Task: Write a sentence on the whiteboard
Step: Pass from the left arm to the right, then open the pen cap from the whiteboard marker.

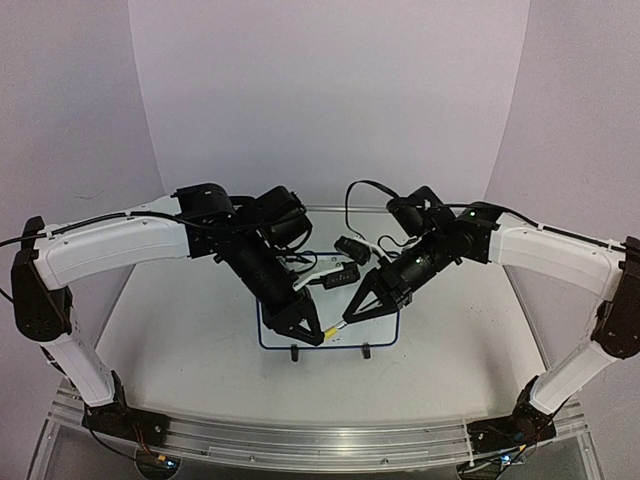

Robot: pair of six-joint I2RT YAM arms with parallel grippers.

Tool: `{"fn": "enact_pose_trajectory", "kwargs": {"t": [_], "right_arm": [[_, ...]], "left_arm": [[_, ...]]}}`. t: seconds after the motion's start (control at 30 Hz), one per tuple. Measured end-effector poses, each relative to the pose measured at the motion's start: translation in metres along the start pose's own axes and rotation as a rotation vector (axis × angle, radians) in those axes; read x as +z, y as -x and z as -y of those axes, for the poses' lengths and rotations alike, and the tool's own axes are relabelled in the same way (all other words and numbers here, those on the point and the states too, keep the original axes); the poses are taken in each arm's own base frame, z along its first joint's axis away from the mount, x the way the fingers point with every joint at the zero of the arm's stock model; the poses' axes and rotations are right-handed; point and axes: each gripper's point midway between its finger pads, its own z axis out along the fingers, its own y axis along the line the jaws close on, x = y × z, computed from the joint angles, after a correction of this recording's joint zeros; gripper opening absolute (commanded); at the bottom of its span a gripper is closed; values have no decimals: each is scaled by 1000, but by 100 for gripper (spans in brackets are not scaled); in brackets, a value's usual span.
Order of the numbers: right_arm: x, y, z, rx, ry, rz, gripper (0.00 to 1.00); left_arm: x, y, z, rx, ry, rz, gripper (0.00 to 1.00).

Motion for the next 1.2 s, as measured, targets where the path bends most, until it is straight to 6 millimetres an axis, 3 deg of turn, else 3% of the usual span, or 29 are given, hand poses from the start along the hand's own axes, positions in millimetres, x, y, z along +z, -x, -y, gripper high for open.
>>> {"fn": "enact_pose_trajectory", "kwargs": {"t": [0.07, 0.23, 0.4, 0.57, 0.73, 0.8, 1.0, 1.2], "right_arm": [[0, 0, 1, -2, -7, 2, 0], [0, 0, 1, -6, -16, 4, 0], [-1, 0, -2, -13, -14, 7, 0], [-2, 0, -5, -19, -11, 14, 0], [-3, 2, -7, -26, -5, 19, 0], [-3, 3, -8, -32, -1, 24, 0], [-5, 5, -12, -43, 2, 37, 0], [-6, 4, -13, -41, 6, 35, 0]], "left_arm": [[0, 1, -2, -5, 10, 4, 41], [0, 5, -3, 4, 16, 21, 58], [0, 6, -3, 6, 14, 24, 63], [0, 6, -3, 8, 12, 24, 43], [0, 8, -2, 11, 8, 31, 42], [0, 8, -1, 12, 6, 31, 37], [0, 10, 2, 19, -15, 39, 1], [-1, 10, 7, 26, -37, 51, 0]]}}
